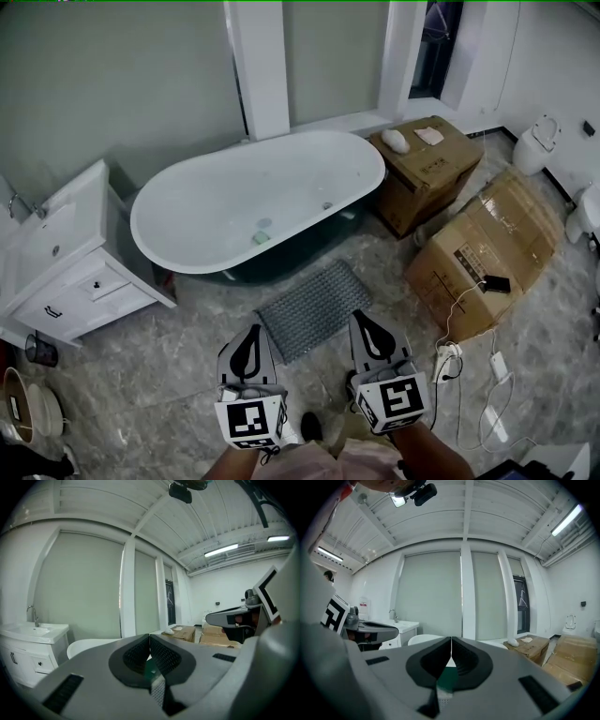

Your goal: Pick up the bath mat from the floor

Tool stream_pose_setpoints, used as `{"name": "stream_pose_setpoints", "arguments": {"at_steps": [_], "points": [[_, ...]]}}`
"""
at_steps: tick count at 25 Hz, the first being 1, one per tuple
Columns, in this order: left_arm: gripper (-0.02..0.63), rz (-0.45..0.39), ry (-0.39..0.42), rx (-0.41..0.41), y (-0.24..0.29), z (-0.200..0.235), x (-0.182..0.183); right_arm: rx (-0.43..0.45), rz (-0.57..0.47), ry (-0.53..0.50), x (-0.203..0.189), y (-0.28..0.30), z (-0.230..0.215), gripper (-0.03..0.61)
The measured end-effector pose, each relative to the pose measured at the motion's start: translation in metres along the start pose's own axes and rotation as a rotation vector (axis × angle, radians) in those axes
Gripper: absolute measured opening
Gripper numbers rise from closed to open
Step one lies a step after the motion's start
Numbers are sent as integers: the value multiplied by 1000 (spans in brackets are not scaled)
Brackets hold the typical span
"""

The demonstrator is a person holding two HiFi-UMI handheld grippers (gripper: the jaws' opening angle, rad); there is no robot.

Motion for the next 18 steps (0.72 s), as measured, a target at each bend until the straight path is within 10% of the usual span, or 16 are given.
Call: {"name": "stream_pose_setpoints", "arguments": {"at_steps": [18], "points": [[25,102,-1,167,123,-32,11,166,35,29,-16,110,-118,17]]}}
Point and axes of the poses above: the fingertips, and each gripper's own axes: y forward along the fingers, z to its left, x out of its top, the point moved 3 cm from there along -y, backward along the fingers, and after that the axes turned 14 degrees about -x, right-handed, at the moved point
